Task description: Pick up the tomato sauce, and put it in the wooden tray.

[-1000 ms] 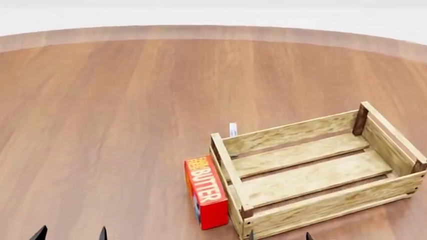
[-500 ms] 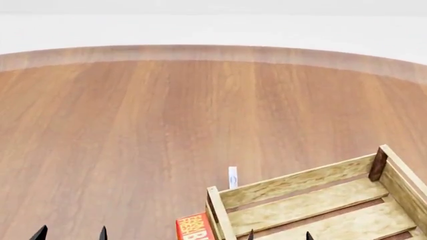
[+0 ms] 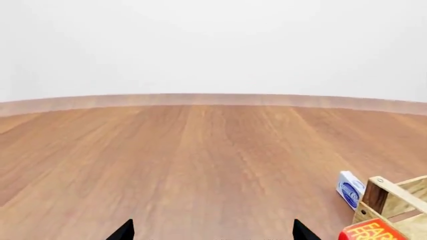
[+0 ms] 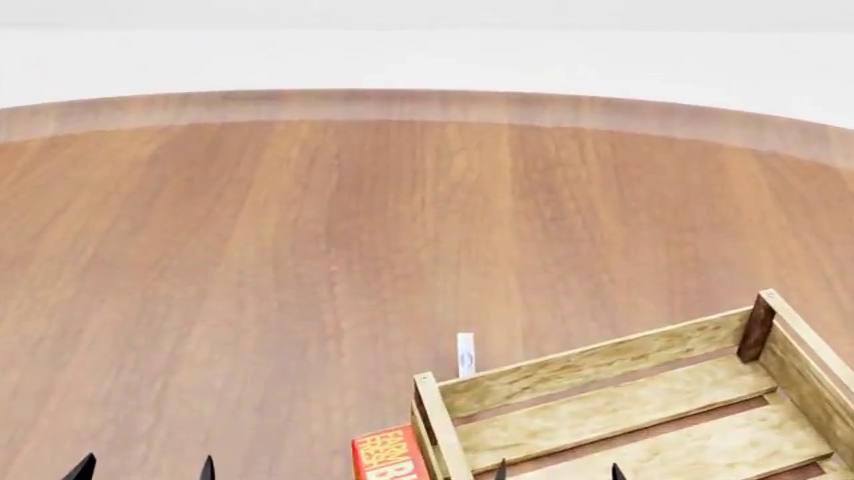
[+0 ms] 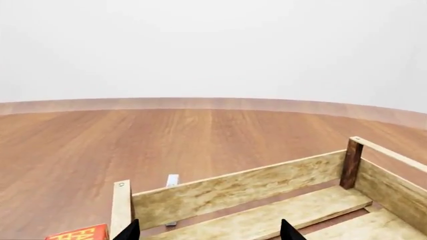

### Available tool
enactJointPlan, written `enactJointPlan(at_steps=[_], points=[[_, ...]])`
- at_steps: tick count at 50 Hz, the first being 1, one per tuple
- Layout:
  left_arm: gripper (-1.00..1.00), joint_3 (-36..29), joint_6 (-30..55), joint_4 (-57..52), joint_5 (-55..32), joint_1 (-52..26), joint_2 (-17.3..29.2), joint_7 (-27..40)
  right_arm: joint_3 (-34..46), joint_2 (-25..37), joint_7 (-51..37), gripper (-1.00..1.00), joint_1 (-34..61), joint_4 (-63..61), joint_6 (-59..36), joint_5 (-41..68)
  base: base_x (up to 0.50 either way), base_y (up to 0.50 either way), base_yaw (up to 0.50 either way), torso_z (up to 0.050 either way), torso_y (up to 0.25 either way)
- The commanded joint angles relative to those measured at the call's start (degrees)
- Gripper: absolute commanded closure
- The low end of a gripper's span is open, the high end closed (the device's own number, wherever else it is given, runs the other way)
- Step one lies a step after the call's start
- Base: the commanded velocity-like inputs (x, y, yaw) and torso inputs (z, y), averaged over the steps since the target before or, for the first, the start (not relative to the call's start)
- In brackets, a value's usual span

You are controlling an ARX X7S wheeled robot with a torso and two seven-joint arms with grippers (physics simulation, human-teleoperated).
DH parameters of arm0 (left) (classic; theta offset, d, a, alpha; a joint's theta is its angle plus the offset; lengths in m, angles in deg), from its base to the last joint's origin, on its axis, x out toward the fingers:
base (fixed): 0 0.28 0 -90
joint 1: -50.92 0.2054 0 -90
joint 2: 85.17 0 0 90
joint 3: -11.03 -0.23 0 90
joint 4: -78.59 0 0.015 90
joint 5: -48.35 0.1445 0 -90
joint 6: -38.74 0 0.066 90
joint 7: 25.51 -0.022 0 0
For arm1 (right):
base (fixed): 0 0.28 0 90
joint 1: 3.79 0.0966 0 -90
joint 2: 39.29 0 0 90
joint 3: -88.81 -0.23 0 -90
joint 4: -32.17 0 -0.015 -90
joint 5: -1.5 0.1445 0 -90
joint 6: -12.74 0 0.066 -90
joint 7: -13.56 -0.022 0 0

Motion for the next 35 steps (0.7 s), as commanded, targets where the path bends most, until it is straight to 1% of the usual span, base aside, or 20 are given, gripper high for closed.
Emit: enactJointPlan(at_steps=[1, 9, 20, 28, 35], points=[[-1.00, -0.27, 0.11, 0.46, -0.68, -0.23, 0.26, 0.36, 0.46, 0.15, -0.74, -1.00, -0.09, -0.53, -0.40, 0.32, 0.00, 0.00, 0.00, 0.000, 0.000], [-1.00, -0.33, -0.40, 0.93, -1.22, -0.34, 0.34, 0.55, 0.53, 0.96, -3.08, -1.00, -4.06, -7.49, -1.26, -0.47, 0.00, 0.00, 0.00, 0.000, 0.000], [-1.00, -0.60, -0.02, 0.34, -1.87, -0.29, 0.69, 0.90, 1.12, 3.05, -5.99, -1.00, -14.20, -19.44, -0.66, -2.87, 0.00, 0.00, 0.00, 0.000, 0.000], [-1.00, -0.74, 0.46, -0.24, -2.31, -0.23, 1.05, 1.17, 1.91, 4.26, -7.46, -1.00, -20.89, -25.65, 2.39, -5.22, 0.00, 0.00, 0.00, 0.000, 0.000], [-1.00, -0.90, 0.64, -0.65, -2.60, -0.14, 1.32, 1.39, 3.38, 4.83, -8.16, -1.00, -26.97, -26.10, 7.81, -6.12, 0.00, 0.00, 0.00, 0.000, 0.000]])
